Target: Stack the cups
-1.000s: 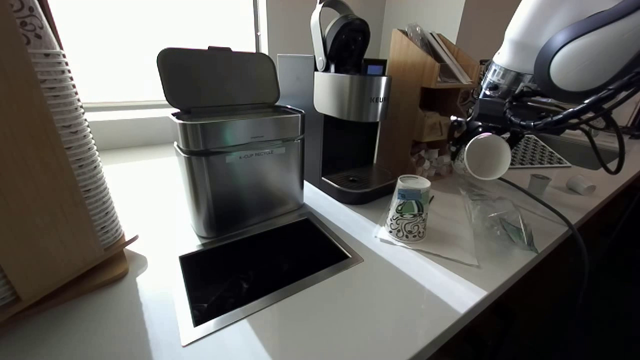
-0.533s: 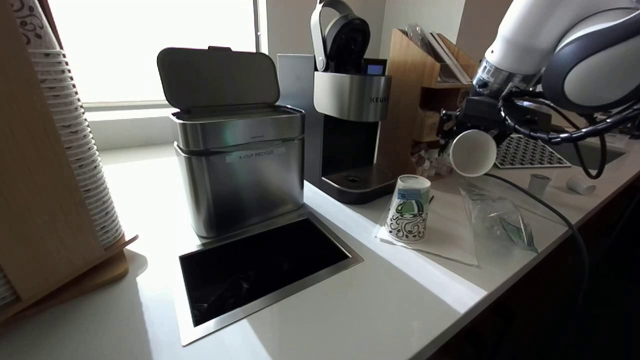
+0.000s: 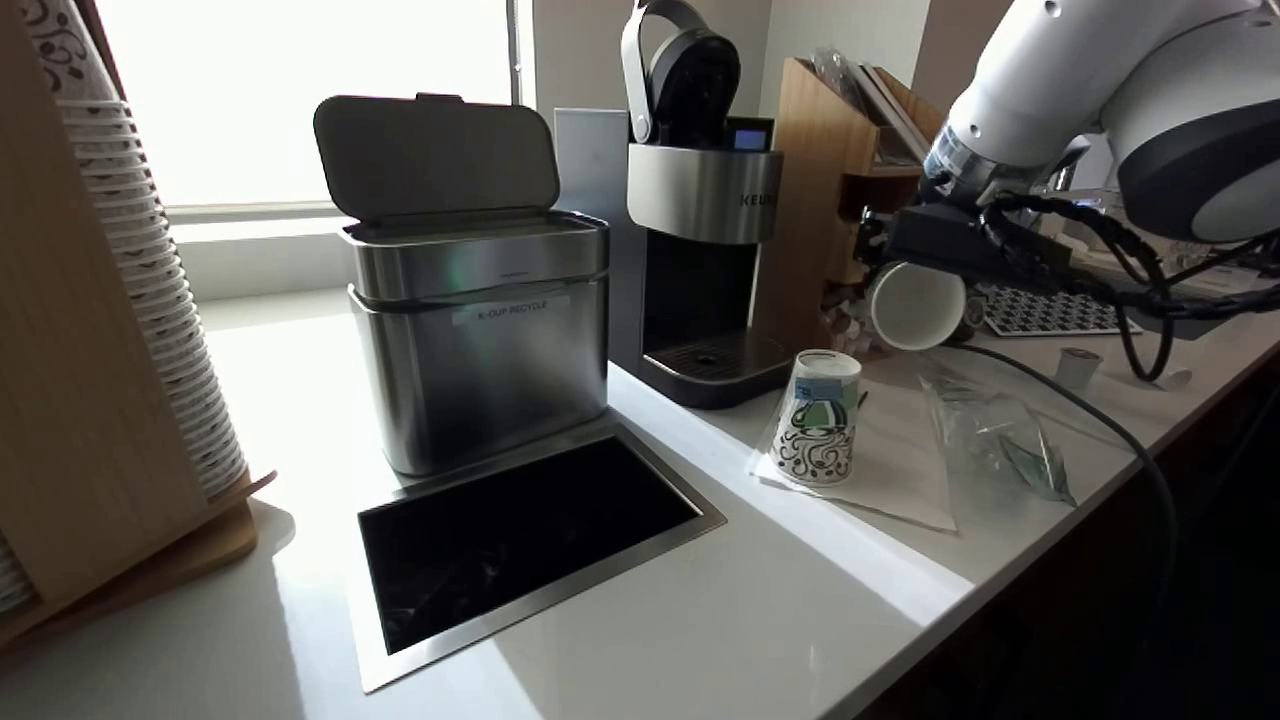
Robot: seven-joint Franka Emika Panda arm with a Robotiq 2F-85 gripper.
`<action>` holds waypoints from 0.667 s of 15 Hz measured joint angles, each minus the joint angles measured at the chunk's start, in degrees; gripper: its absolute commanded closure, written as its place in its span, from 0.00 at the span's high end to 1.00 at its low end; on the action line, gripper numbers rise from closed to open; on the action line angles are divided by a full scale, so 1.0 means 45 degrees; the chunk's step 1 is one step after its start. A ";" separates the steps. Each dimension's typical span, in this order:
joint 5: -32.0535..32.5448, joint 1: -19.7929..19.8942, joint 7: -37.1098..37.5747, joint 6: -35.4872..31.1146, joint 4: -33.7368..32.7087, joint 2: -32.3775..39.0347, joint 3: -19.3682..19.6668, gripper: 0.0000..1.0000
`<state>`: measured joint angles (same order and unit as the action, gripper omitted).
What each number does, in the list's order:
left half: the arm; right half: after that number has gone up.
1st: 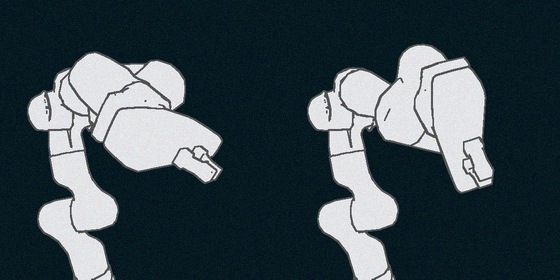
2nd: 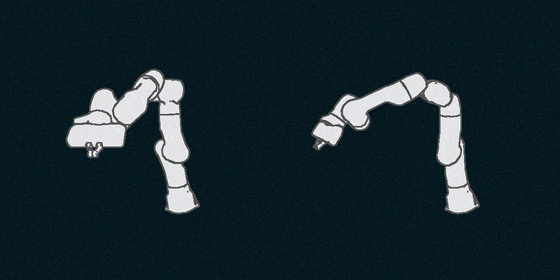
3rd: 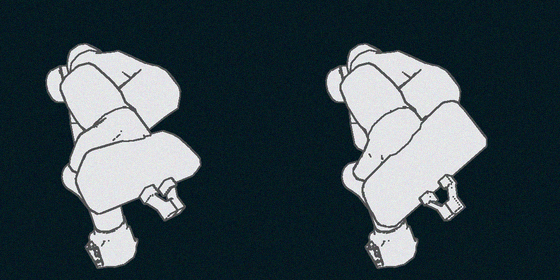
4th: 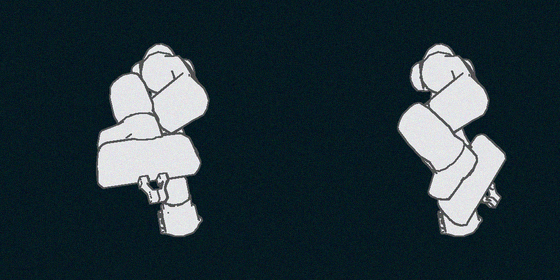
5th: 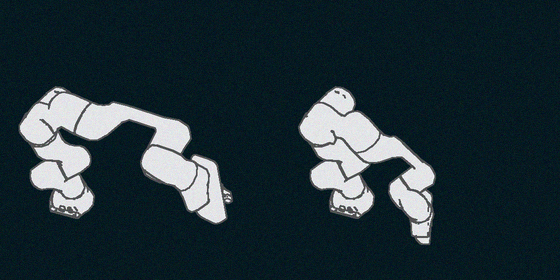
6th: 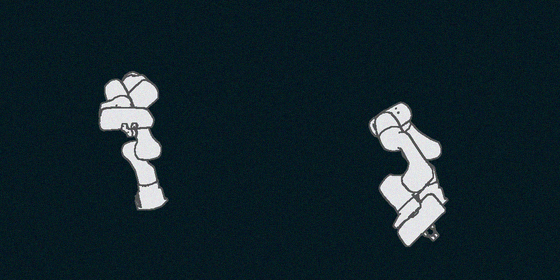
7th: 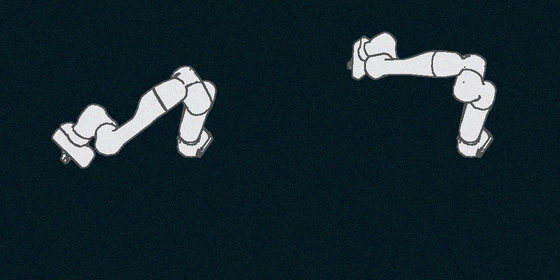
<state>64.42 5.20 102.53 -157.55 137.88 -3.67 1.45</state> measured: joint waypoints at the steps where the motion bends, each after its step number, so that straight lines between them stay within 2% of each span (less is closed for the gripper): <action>1: 0.0080 -0.0018 0.0129 0.0021 -0.0016 0.0002 -0.0056 0.65; 5: 0.0067 0.0010 0.0011 0.0021 -0.0016 0.0011 0.0003 0.65; 6: 0.0067 0.0007 0.0001 0.0021 -0.0016 0.0011 0.0002 0.40; 10: 0.0297 0.0003 0.0062 0.0021 -0.0045 0.0011 -0.0040 0.40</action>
<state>65.76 5.22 102.81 -157.45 137.68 -3.63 1.27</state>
